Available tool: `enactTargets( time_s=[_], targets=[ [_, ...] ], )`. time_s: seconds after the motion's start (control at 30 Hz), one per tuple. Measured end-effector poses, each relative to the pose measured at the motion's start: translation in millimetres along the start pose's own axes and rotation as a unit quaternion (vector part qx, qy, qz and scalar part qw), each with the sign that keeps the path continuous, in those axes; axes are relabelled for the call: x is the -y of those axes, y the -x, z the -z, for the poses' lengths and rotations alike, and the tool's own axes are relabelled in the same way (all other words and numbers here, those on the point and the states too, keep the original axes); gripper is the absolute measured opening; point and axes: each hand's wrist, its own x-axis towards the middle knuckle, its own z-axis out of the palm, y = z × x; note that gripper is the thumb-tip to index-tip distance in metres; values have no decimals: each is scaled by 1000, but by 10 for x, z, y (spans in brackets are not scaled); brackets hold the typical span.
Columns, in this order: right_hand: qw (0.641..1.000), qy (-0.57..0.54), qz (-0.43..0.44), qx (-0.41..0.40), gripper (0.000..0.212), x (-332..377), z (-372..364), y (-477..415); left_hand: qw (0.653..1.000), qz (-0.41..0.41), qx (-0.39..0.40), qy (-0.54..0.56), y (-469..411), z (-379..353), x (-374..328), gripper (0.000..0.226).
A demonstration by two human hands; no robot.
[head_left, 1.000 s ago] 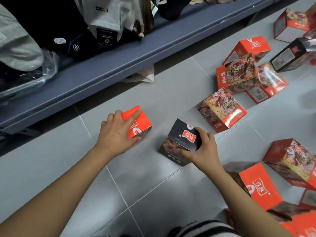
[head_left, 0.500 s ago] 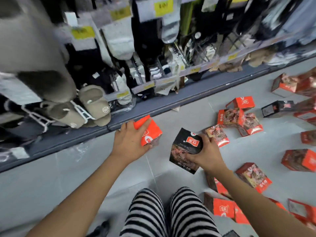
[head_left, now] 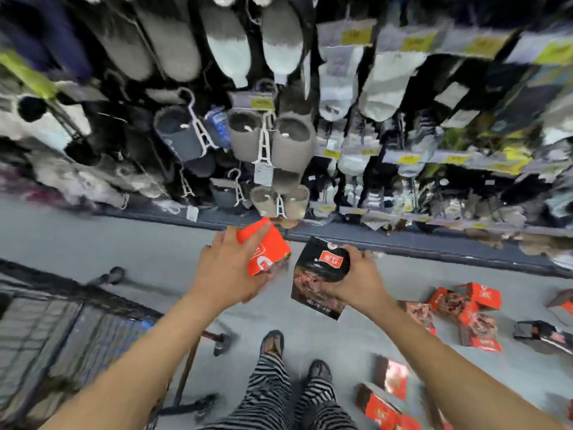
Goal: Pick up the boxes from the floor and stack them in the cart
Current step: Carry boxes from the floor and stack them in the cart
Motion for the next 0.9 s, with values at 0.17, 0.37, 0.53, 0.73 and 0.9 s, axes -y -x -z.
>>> enactTargets(
  time_s=[0.17, 0.37, 0.53, 0.73, 0.9],
  targets=[
    [990, 39, 122, 61, 87, 935, -180, 63, 992, 112, -23, 45, 795, 267, 641, 97],
    [959, 37, 231, 161, 89, 2134, -752, 229, 962, 252, -73, 80, 1773, 326, 1566, 93],
    [924, 58, 311, 217, 87, 3047, -1578, 418, 933, 345, -65, 72, 2412, 119, 2390, 91],
    [891, 82, 353, 275, 84, 3745, -2627, 664, 906, 411, -50, 91, 2955, -302, 3318, 92],
    [870, 110, 351, 327, 90, 4004, -3304, 790, 886, 453, -26, 99, 3174, -639, 3828, 95]
  ],
)
